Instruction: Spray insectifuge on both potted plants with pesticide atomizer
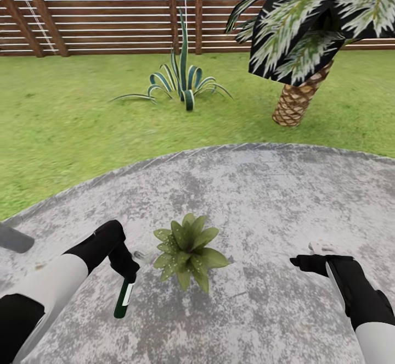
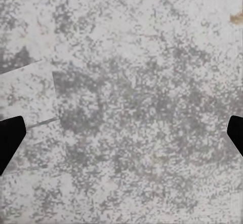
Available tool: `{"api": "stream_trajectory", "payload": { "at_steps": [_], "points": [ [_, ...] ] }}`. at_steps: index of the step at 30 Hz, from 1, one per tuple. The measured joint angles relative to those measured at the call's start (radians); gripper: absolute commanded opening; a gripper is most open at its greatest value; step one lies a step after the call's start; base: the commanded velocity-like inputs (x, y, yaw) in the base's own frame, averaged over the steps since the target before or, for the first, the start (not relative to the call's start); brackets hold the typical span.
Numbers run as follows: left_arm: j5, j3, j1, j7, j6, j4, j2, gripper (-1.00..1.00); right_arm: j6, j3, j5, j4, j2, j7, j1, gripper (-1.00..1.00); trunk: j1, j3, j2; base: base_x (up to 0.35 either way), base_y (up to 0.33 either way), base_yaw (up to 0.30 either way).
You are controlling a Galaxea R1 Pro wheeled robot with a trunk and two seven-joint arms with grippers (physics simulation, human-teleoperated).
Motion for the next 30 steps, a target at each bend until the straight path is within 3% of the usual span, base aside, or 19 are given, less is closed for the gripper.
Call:
{"api": "stream_trajectory", "payload": {
  "at_steps": [5,22,30],
  "points": [
    [0.000,-0.001,0.000,0.000,0.000,0.000,-0.001,-1.00,0.000,0.000,0.000,0.000,0.000,0.000,0.000,1.00,0.000,-0.004,0.000,0.000,-0.083,0.240],
    [0.000,0.001,0.000,0.000,-0.001,0.000,-0.001,-1.00,0.001,0.000,0.001,-0.001,0.000,0.000,0.000,1.00,0.000,-0.018,0.000,0.000,-0.314,0.240],
    [0.000,0.001,0.000,0.000,0.000,0.000,-0.001,-1.00,0.001,0.000,0.002,-0.001,0.000,0.000,0.000,1.00,0.000,-0.019,0.000,0.000,-0.308,0.035]
  ]
}}
